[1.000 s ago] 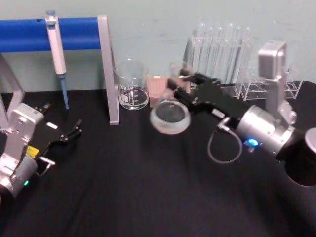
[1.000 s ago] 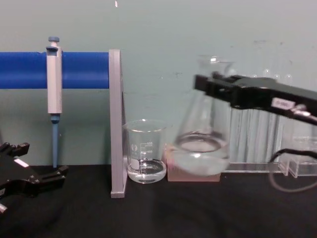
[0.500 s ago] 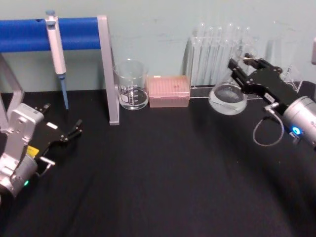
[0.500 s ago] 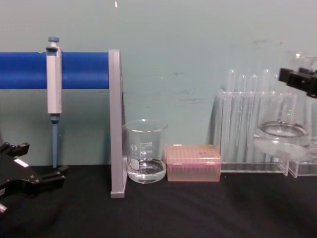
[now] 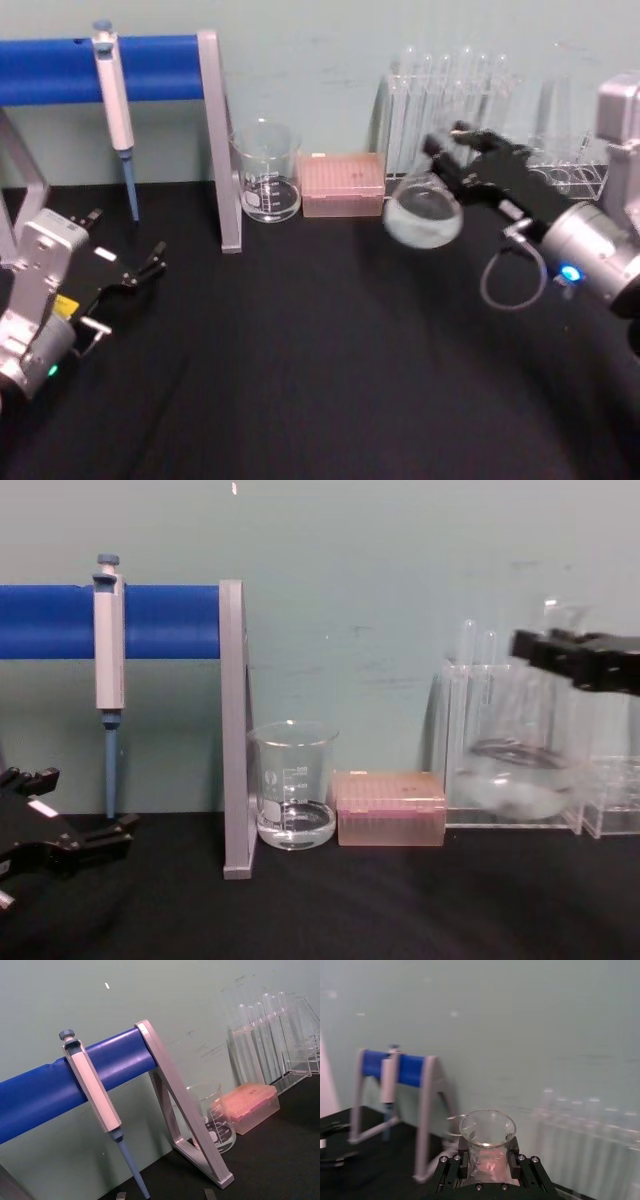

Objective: Grasp the erlenmeyer flask with one hand, shake it three times, then place it back.

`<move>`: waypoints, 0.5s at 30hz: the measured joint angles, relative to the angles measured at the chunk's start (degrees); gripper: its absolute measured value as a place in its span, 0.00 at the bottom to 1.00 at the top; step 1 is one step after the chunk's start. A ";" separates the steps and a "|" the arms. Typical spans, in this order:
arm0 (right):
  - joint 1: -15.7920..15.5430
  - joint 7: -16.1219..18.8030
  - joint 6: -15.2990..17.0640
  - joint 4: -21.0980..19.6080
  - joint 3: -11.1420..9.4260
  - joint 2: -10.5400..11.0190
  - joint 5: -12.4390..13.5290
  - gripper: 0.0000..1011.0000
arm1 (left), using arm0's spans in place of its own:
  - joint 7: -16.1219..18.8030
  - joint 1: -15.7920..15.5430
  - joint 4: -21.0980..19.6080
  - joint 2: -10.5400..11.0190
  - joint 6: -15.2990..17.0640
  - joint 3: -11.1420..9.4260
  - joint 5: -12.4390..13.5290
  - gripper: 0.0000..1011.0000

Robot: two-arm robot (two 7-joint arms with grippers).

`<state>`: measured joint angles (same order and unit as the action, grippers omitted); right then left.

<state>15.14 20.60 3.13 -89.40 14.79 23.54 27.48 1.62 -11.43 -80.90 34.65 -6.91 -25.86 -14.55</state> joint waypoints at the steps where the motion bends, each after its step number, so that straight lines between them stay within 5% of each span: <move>1: 0.35 1.21 0.08 0.12 0.89 -0.19 0.26 0.44 | 0.00 0.00 0.00 0.00 0.00 0.00 0.00 0.99; 15: 2.86 9.92 0.39 0.67 8.83 0.00 2.68 0.45 | 0.00 0.00 0.00 0.00 0.00 0.00 0.00 0.99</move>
<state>18.00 30.52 3.52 -88.74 23.62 23.54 30.16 1.62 -11.43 -80.90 34.65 -6.91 -25.86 -14.55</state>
